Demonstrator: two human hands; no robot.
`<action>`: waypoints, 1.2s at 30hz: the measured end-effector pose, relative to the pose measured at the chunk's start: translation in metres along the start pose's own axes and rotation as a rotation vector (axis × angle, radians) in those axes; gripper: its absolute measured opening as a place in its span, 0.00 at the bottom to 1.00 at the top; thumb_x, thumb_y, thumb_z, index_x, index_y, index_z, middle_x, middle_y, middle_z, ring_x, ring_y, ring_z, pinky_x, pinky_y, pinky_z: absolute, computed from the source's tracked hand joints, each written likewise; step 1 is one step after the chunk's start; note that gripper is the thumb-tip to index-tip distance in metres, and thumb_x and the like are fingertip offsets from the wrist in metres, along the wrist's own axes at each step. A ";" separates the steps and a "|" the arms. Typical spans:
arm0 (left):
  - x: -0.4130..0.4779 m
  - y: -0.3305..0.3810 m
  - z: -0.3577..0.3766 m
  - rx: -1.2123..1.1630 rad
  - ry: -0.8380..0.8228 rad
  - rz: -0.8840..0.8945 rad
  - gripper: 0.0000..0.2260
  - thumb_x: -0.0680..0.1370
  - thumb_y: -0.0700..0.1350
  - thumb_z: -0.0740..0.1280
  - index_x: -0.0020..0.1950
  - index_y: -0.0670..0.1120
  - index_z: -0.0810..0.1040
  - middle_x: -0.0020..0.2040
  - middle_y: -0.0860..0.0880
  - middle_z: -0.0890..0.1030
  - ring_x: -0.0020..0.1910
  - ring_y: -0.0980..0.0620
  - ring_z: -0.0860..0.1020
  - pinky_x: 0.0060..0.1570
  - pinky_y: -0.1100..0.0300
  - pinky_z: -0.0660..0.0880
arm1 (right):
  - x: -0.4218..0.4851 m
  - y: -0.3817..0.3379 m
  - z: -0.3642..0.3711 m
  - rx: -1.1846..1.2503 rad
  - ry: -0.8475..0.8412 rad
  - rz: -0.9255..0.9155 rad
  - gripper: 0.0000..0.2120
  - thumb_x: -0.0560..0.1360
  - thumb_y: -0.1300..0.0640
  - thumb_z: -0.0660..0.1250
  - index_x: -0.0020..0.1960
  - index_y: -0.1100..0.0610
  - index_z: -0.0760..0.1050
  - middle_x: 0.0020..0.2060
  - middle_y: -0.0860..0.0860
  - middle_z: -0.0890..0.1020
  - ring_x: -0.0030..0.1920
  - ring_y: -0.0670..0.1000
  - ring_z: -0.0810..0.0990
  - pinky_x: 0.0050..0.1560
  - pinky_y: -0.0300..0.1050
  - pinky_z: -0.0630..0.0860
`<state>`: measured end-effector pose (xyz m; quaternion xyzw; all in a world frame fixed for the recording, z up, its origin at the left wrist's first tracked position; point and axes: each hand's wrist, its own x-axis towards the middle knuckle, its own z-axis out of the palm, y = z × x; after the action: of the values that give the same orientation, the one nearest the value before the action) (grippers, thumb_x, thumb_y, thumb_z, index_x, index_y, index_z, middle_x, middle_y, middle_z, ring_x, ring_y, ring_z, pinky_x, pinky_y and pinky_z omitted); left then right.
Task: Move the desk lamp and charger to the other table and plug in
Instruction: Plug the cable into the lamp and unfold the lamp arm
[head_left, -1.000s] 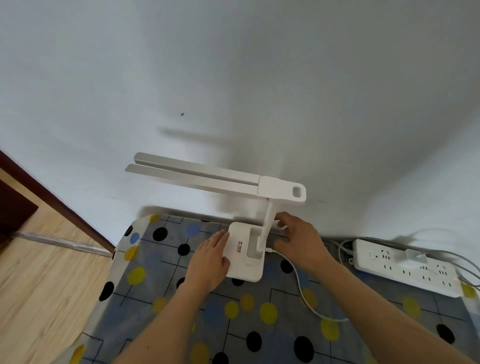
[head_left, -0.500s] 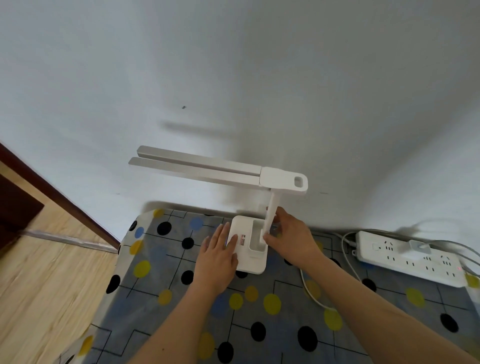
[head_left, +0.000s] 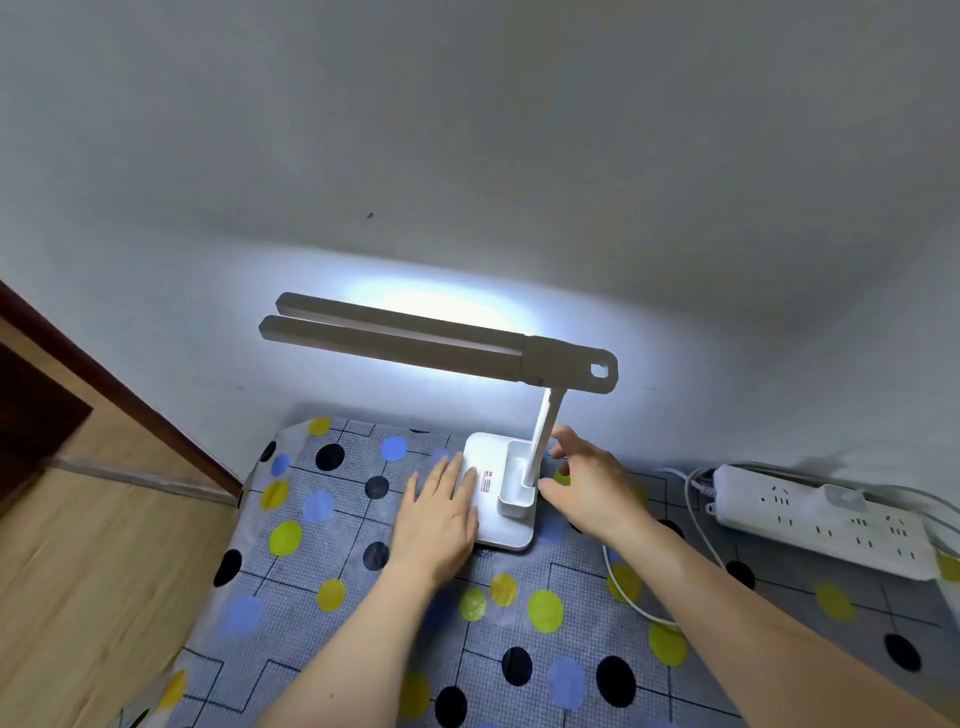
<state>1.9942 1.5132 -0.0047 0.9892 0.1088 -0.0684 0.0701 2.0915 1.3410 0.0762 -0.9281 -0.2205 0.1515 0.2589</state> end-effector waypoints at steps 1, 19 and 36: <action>0.000 0.000 0.000 -0.006 -0.010 0.002 0.23 0.81 0.51 0.50 0.77 0.51 0.55 0.79 0.50 0.51 0.77 0.52 0.50 0.73 0.48 0.49 | 0.000 0.000 0.000 -0.005 -0.012 0.004 0.19 0.73 0.52 0.63 0.62 0.47 0.64 0.56 0.51 0.77 0.53 0.56 0.76 0.46 0.44 0.70; 0.000 0.004 0.000 -0.035 -0.042 -0.028 0.24 0.81 0.53 0.50 0.77 0.52 0.53 0.79 0.48 0.53 0.77 0.51 0.51 0.73 0.46 0.49 | -0.001 0.001 0.002 0.011 -0.027 0.010 0.21 0.72 0.52 0.64 0.63 0.46 0.64 0.57 0.52 0.79 0.55 0.56 0.77 0.47 0.43 0.69; -0.004 0.000 0.005 -0.146 -0.081 0.026 0.30 0.81 0.59 0.53 0.78 0.51 0.45 0.79 0.50 0.48 0.78 0.50 0.48 0.74 0.48 0.46 | -0.005 -0.004 0.005 -0.054 -0.167 0.089 0.26 0.77 0.53 0.64 0.72 0.49 0.60 0.63 0.54 0.75 0.61 0.55 0.76 0.58 0.48 0.76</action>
<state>1.9896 1.5113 -0.0085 0.9792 0.0978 -0.0991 0.1473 2.0836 1.3436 0.0755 -0.9278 -0.2036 0.2335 0.2077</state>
